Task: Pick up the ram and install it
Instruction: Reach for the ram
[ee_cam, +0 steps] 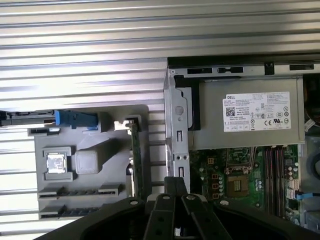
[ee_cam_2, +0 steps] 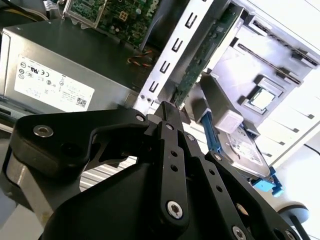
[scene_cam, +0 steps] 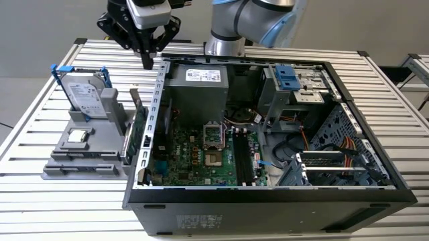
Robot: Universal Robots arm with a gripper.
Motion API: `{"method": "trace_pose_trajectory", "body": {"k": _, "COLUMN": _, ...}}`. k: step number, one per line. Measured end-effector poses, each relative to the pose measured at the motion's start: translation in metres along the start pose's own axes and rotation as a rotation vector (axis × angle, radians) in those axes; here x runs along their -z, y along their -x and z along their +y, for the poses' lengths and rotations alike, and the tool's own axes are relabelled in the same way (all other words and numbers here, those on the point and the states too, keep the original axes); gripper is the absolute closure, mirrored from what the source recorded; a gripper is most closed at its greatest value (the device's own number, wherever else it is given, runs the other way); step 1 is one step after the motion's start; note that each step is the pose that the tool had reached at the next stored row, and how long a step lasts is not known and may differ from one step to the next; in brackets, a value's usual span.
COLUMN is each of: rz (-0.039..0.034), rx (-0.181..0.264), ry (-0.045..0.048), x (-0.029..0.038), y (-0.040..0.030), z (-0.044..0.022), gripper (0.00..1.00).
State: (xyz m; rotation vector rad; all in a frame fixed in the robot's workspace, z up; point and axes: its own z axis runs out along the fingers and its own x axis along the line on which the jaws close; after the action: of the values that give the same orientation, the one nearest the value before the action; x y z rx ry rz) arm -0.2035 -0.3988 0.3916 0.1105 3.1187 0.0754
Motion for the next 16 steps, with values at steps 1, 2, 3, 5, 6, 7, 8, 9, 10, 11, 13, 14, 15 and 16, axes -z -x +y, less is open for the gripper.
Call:
{"method": "trace_pose_trajectory", "body": {"k": 1, "rz": 0.0000, "rx": 0.000, "ry": 0.0000, "x": 0.0000, "y": -0.0012, "z": -0.0001, "gripper": 1.00}}
{"method": "trace_pose_trajectory", "body": {"k": 2, "rz": 0.0000, "rx": 0.000, "ry": 0.0000, "x": 0.0000, "y": -0.0023, "z": -0.0002, "gripper": 1.00}}
{"method": "trace_pose_trajectory", "body": {"k": 3, "rz": 0.0001, "rx": 0.000, "ry": -0.0001, "x": 0.0001, "y": -0.0036, "z": -0.0003, "gripper": 1.00}}
{"method": "trace_pose_trajectory", "body": {"k": 5, "rz": 0.0001, "rx": 0.000, "ry": -0.0001, "x": 0.0001, "y": -0.0059, "z": -0.0004, "gripper": 1.00}}
{"method": "trace_pose_trajectory", "body": {"k": 6, "rz": 0.0001, "rx": 0.000, "ry": 0.0000, "x": 0.0001, "y": -0.0069, "z": -0.0005, "gripper": 1.00}}
{"method": "trace_pose_trajectory", "body": {"k": 7, "rz": 0.0001, "rx": 0.000, "ry": 0.0000, "x": 0.0002, "y": -0.0079, "z": -0.0006, "gripper": 1.00}}
{"method": "trace_pose_trajectory", "body": {"k": 8, "rz": 0.0002, "rx": 0.000, "ry": 0.0000, "x": 0.0002, "y": -0.0089, "z": -0.0006, "gripper": 1.00}}
{"method": "trace_pose_trajectory", "body": {"k": 9, "rz": 0.0003, "rx": 0.000, "ry": 0.0000, "x": 0.0002, "y": -0.0097, "z": -0.0007, "gripper": 1.00}}
{"method": "trace_pose_trajectory", "body": {"k": 10, "rz": 0.0003, "rx": 0.000, "ry": 0.0000, "x": 0.0002, "y": -0.0106, "z": -0.0008, "gripper": 1.00}}
{"method": "trace_pose_trajectory", "body": {"k": 11, "rz": 0.0004, "rx": 0.000, "ry": 0.0000, "x": 0.0002, "y": -0.0115, "z": -0.0008, "gripper": 1.00}}
{"method": "trace_pose_trajectory", "body": {"k": 13, "rz": 0.0006, "rx": 0.000, "ry": -0.0001, "x": 0.0002, "y": -0.0130, "z": -0.0009, "gripper": 1.00}}
{"method": "trace_pose_trajectory", "body": {"k": 14, "rz": 0.0008, "rx": 0.000, "ry": -0.0001, "x": 0.0002, "y": -0.0137, "z": -0.0010, "gripper": 1.00}}
{"method": "trace_pose_trajectory", "body": {"k": 15, "rz": 0.0010, "rx": 0.000, "ry": -0.0001, "x": 0.0002, "y": -0.0144, "z": -0.0010, "gripper": 1.00}}
{"method": "trace_pose_trajectory", "body": {"k": 16, "rz": 0.0011, "rx": 0.000, "ry": -0.0001, "x": 0.0002, "y": -0.0153, "z": -0.0011, "gripper": 1.00}}
